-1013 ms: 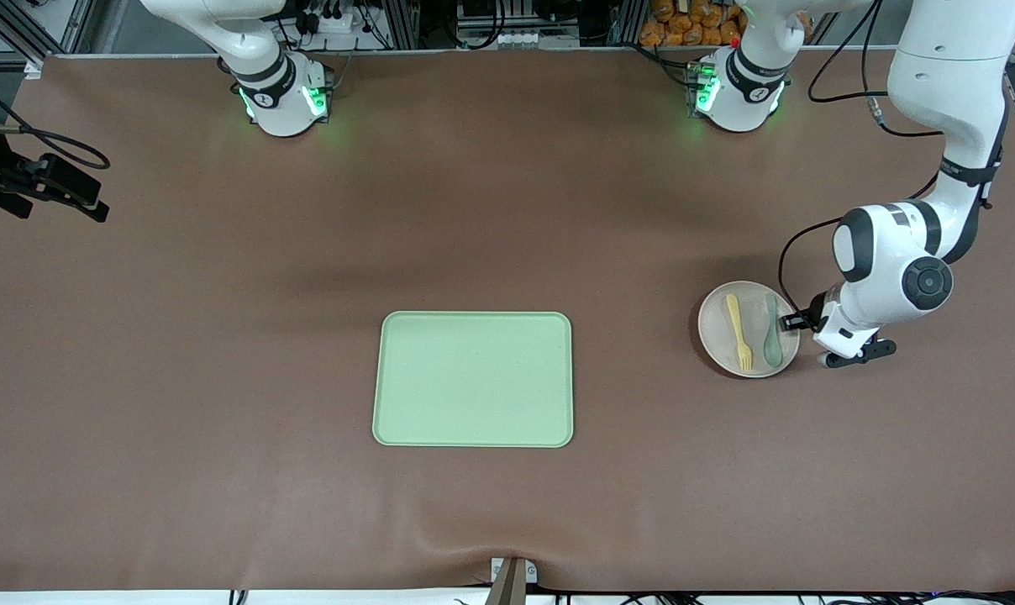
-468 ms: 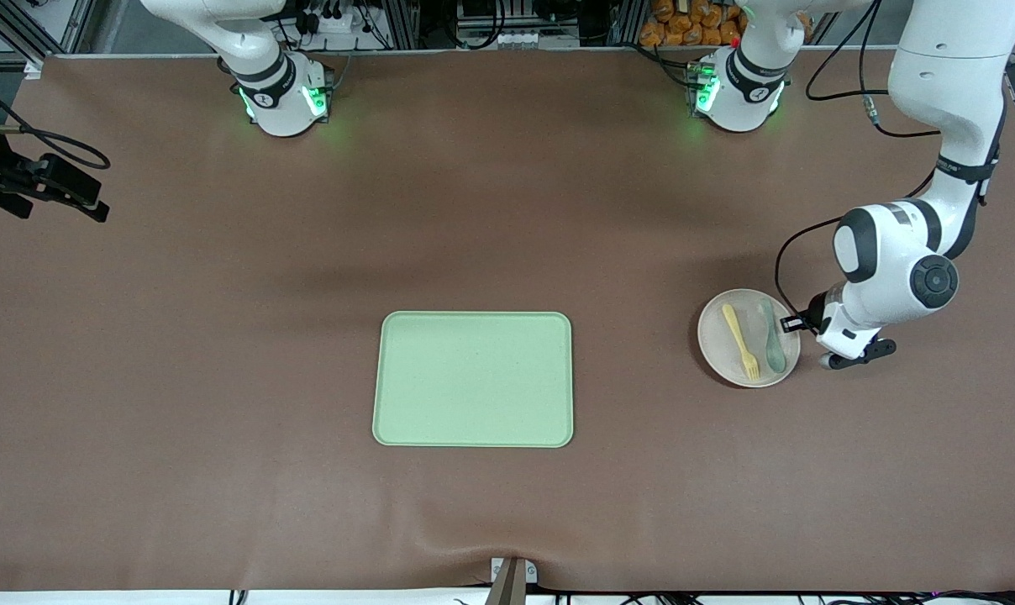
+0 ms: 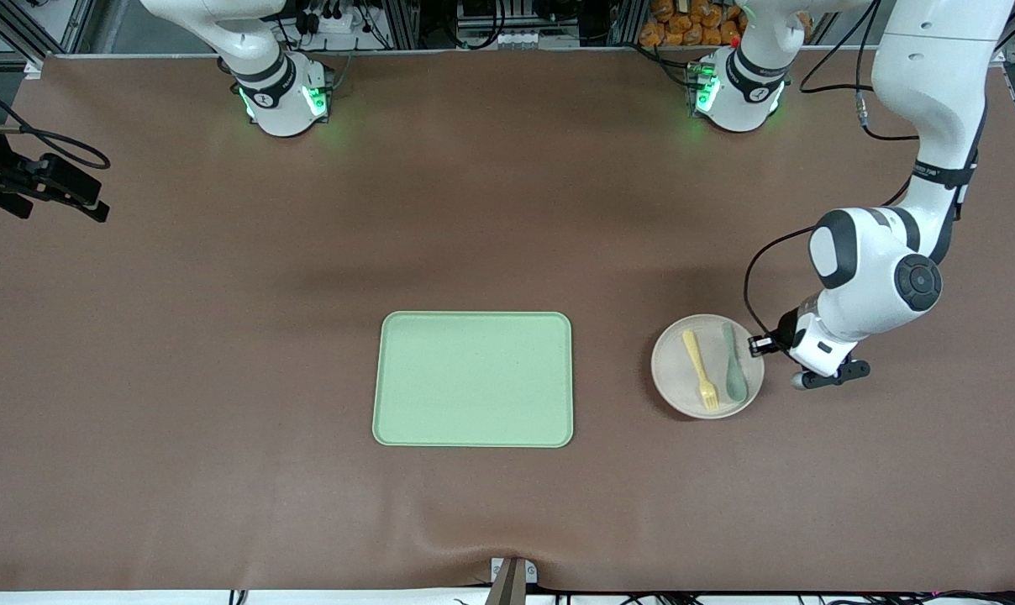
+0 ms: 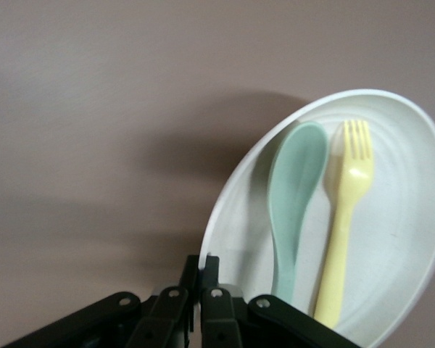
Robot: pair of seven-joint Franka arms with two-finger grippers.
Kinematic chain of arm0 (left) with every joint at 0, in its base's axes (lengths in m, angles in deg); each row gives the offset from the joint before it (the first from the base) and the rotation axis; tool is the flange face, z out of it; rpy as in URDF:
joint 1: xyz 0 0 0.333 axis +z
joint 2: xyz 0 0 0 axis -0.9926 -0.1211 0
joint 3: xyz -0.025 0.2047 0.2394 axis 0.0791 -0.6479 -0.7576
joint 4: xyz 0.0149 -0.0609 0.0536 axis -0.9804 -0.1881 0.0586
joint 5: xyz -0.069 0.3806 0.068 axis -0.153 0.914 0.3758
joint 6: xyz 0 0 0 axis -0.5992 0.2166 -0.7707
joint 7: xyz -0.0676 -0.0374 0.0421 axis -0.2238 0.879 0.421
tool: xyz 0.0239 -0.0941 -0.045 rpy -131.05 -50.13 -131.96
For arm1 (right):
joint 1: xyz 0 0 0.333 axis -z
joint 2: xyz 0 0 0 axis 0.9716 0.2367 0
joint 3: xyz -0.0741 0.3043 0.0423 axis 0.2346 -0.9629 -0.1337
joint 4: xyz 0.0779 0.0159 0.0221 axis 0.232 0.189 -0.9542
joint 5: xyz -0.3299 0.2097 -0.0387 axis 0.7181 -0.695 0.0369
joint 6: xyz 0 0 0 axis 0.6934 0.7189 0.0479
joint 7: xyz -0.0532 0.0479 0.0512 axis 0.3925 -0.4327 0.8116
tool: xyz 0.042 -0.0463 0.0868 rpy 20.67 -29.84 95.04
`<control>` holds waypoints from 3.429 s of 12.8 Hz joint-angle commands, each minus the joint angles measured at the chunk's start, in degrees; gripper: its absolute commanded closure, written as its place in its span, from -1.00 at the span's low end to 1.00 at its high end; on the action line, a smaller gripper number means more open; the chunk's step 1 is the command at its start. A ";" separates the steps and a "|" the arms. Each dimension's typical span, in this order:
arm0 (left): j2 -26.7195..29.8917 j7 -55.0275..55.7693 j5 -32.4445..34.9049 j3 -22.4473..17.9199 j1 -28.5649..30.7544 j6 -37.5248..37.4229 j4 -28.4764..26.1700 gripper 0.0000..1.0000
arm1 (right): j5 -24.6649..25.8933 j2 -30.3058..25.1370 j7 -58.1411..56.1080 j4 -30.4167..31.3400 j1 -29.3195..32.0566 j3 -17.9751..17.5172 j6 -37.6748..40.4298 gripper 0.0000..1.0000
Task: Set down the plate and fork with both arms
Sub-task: 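Carry the plate onto the green tray and lower it with the left gripper, then release the plate and withdraw the left gripper while the right gripper approaches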
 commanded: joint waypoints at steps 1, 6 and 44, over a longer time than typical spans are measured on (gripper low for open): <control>0.24 0.43 -4.13 2.89 -0.33 -0.39 4.81 1.00 | 0.24 -0.32 0.14 0.07 -0.55 0.18 0.02 -1.00; -5.46 6.82 -6.34 7.04 -4.89 -0.48 14.91 1.00 | 0.24 -0.32 0.14 0.07 -0.46 0.18 0.02 -1.00; 22.11 9.75 14.49 -0.17 0.28 -53.74 27.42 -1.00 | -0.64 31.13 0.59 -1.16 -21.63 0.10 -29.20 -1.00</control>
